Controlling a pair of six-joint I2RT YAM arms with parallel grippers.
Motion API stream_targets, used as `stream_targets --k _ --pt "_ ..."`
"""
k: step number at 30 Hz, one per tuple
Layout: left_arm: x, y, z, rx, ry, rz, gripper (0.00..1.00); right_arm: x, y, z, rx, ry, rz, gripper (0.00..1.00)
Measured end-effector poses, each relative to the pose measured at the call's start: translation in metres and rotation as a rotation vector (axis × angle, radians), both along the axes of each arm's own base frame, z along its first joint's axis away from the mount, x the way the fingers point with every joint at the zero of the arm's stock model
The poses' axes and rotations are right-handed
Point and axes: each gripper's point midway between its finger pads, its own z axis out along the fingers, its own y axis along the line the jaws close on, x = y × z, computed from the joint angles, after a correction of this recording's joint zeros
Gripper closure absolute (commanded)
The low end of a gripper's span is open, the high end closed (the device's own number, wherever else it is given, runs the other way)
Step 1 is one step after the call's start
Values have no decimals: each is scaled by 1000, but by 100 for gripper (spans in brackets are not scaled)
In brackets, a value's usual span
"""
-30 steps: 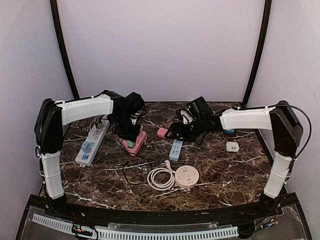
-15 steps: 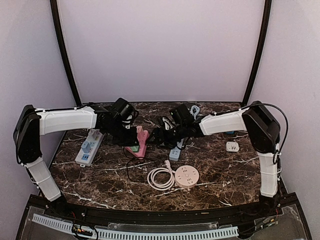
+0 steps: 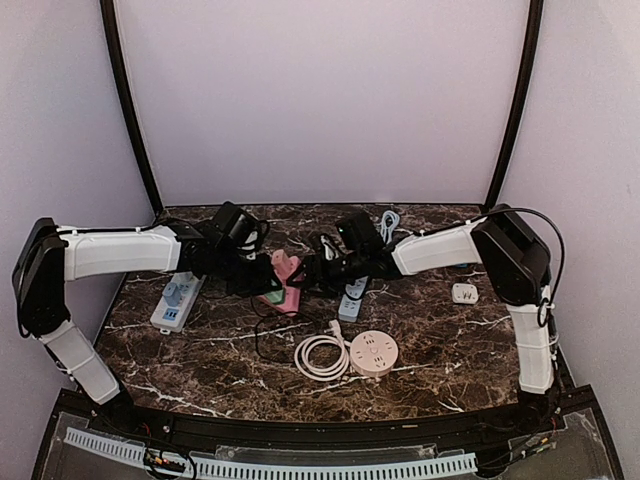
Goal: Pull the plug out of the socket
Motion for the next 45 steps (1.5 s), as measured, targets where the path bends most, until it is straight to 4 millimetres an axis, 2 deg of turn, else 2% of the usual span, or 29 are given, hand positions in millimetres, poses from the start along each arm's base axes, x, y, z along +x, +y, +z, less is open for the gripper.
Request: stream_targets --k 5,12,18,23,30,34,38,41,45 --pt "0 -4 4 -32 -5 -3 99 4 5 5 23 0 -4 56" --pt "-2 -3 2 -44 -8 5 99 6 7 5 27 21 -26 84" --pt "-2 -2 3 -52 -15 10 99 11 6 4 17 22 -61 94" --pt "-6 2 6 -49 -20 17 97 10 9 5 18 18 -69 98" --pt "-9 8 19 -61 -49 25 95 11 12 15 41 2 -74 100" --pt "-14 6 50 -127 -100 5 93 17 -1 -2 -17 -1 -119 100" --pt "-20 6 72 -180 -150 -11 92 22 -3 -2 -20 -18 -135 100" --pt "-22 11 71 -162 -149 0 91 22 -3 -2 -20 -24 -132 100" --pt "-25 29 55 -66 -119 43 91 22 -4 -2 -22 -34 -127 100"
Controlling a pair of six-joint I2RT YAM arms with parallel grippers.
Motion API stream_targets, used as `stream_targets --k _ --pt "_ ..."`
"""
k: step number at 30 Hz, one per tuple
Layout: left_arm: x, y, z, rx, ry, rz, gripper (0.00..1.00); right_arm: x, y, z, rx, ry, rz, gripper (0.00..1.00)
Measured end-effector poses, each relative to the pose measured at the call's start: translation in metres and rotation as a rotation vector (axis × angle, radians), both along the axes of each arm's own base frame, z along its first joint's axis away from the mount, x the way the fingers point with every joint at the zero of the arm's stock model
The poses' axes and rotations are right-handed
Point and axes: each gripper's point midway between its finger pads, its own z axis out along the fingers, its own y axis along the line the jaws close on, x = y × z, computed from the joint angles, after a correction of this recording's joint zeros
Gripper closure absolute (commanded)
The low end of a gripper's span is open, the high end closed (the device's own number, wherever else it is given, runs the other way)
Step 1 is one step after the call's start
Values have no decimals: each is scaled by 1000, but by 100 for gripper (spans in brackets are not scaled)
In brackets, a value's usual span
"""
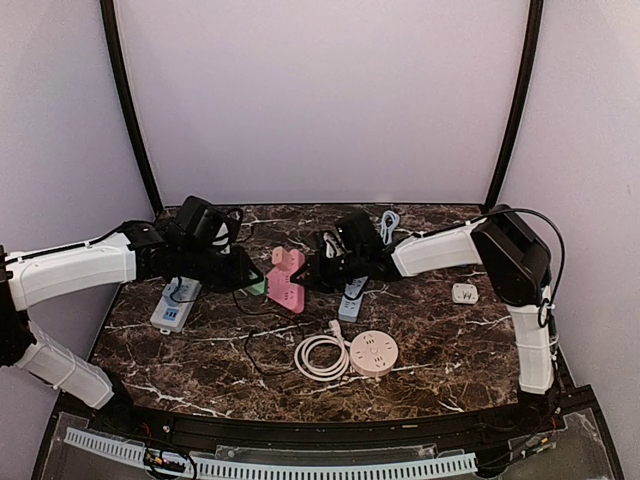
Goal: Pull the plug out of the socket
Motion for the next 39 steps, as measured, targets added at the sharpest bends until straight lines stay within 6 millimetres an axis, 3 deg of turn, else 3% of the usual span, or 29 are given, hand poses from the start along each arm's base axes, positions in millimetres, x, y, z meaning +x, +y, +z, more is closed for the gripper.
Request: stream_targets --k 7,14,19,26,33,39 --pt "-19 51 -31 215 88 118 90 0 -2 1 -10 -21 5 100" --pt "-54 93 -66 415 204 181 84 0 -3 1 -12 -27 7 100" --pt "-70 100 -84 523 256 174 82 0 -3 1 -12 -32 11 100" --pt "-70 102 -107 637 303 172 75 -1 -3 0 -13 -38 18 100" --pt "-66 99 -108 653 303 167 55 -2 -4 0 -12 -43 20 100" --pt "-62 92 -104 641 284 154 45 -2 -4 0 -13 -44 22 100"
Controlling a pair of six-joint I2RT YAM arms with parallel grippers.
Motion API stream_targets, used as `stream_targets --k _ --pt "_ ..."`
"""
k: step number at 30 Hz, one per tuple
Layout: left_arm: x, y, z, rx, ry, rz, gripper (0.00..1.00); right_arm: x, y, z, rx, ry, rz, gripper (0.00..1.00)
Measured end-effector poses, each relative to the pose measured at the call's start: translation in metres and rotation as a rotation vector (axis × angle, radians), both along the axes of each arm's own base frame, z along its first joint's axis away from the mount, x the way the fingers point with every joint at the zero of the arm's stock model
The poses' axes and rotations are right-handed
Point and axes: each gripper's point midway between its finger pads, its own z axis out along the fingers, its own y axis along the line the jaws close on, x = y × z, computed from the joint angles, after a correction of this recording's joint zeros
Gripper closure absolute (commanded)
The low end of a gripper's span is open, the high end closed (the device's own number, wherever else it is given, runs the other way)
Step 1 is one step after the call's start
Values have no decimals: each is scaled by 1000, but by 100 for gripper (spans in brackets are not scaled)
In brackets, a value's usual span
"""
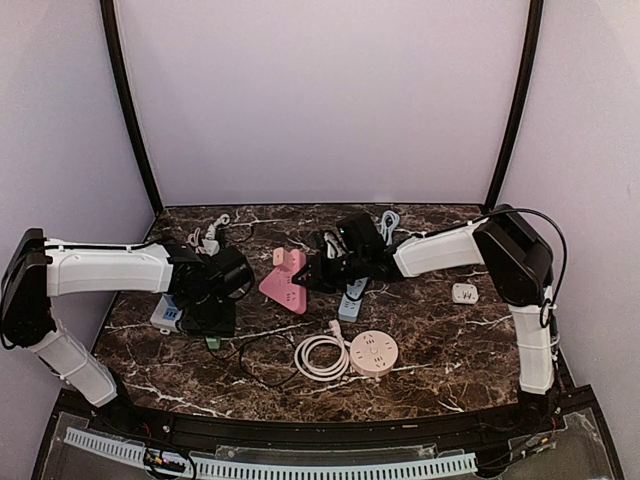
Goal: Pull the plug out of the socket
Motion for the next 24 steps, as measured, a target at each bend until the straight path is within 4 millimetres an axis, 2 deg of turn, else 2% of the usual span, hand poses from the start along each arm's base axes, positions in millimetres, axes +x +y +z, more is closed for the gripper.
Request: stream_targets --k 6,12,19,24 --pt "3 -10 5 -35 -9 -19 43 -1 -1 0 -2 -3 1 100" --pt "5 -30 12 -130 -17 -47 43 -1 -2 0 -5 -12 3 100" --pt "10 -56 25 -273 -42 -72 40 -1 -4 1 -16 -18 -1 100" --pt "12 -67 39 -352 -74 -83 40 -1 -7 1 -27 -24 -4 100"
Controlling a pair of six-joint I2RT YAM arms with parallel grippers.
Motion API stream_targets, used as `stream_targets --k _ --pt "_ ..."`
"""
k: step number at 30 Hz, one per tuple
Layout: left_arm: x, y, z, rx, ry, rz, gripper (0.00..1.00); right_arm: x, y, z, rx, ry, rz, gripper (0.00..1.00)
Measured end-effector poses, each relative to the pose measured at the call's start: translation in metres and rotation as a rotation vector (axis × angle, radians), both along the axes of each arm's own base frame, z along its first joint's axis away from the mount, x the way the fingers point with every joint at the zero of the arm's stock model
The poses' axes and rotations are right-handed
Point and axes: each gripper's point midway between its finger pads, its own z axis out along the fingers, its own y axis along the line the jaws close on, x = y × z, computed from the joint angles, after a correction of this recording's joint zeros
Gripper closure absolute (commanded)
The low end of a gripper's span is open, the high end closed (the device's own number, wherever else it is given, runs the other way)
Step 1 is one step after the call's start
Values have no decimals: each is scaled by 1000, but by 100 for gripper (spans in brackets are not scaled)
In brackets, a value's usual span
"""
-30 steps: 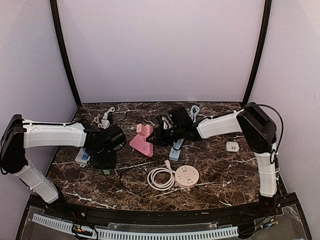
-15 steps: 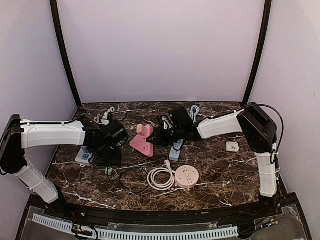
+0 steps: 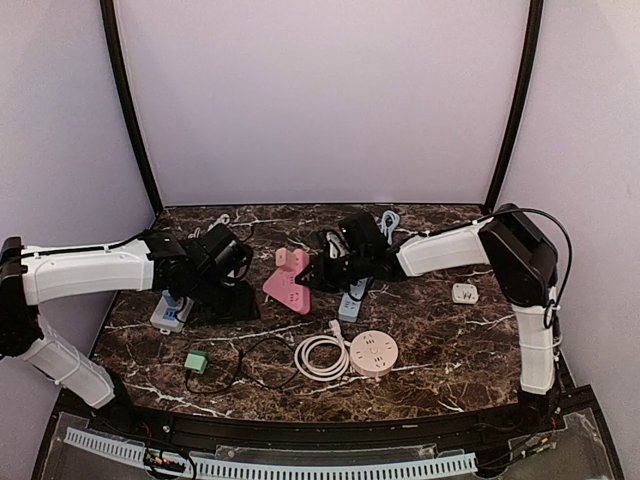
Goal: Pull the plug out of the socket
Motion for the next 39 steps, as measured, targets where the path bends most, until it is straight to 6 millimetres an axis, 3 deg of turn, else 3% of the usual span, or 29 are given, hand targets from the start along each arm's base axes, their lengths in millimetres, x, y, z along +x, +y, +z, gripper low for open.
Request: stream_targets --k 8,14,19,28,39 --pt "6 -10 34 -131 -92 6 39 0 -3 2 -22 -29 4 100" --pt "28 -10 58 -238 -161 26 32 -7 -2 3 -46 -58 35 100" --pt "51 -8 61 -266 -169 35 27 -11 -1 3 -61 -82 55 100" --pt "93 -34 62 -342 -170 -8 27 -26 5 4 -72 -81 103 100" --pt "109 -50 46 -344 -138 -43 43 -34 7 6 -64 -55 140 100"
